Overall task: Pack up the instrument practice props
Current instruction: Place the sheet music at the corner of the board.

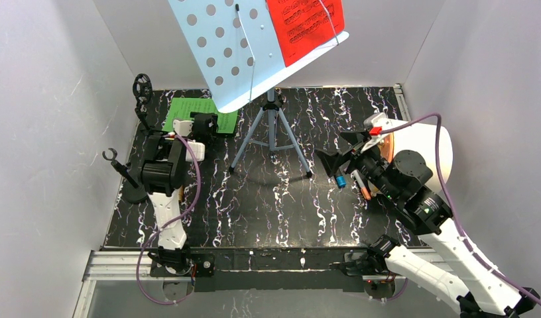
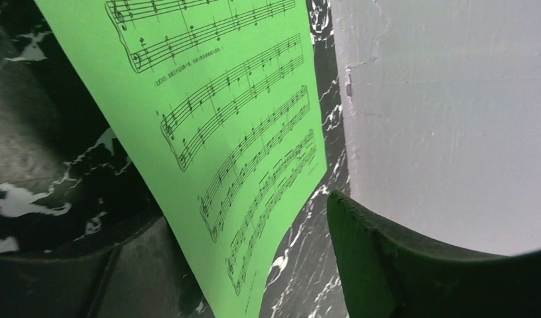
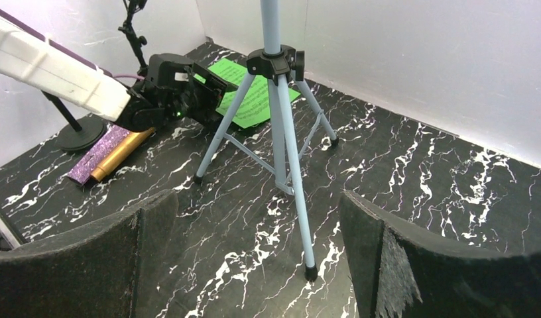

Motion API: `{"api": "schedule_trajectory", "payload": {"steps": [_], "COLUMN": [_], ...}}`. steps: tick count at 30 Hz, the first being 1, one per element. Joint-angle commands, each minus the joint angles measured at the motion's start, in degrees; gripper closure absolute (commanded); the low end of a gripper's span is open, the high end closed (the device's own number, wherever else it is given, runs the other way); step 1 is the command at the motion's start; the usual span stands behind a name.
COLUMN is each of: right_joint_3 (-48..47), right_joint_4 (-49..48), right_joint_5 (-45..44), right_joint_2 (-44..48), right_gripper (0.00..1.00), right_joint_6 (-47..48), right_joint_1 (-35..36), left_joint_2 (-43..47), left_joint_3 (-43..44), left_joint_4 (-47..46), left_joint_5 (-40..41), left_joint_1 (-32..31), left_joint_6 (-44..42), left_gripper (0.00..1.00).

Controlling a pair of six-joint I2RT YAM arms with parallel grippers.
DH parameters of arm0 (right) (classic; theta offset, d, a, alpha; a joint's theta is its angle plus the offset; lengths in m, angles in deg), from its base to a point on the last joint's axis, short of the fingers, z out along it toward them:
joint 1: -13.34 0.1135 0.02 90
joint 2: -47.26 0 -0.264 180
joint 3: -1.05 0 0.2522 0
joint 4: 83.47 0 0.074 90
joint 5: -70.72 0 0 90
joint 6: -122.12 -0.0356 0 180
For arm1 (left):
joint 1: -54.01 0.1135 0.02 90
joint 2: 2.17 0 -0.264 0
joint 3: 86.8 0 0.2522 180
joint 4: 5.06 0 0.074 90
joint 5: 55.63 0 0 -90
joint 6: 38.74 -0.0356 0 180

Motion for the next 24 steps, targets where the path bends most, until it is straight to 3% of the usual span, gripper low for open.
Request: {"api": "schedule_trajectory", "payload": {"steps": [1,16,24], "right_joint_3": [0.54,3.20,3.92], "right_joint_4": [-1.82,-12.16,-24.00], "right_joint_5": [0.65,4.37,14.84], "right_joint_2": [-1.74,-16.69,-24.31], "right_gripper": [0.01,0.01,0.01], "right_joint_6": [-1.21,-2.32,-4.86], "right_joint_1": [-0.16,-1.02,-10.97], "left_joint_2": [6.00,20.89,32.19], "left_joint_3": [-1.81,-6.04,-10.76], "left_joint_4": [5.87,11.62,17.68], "left_joint_5": [1.29,-8.46,-18.16], "left_joint_1": [0.38,0.38,0.95], "left_joint_6": [-6.28,-28.00,-35.59], "left_gripper": [0.29,0.23,0.14]}}
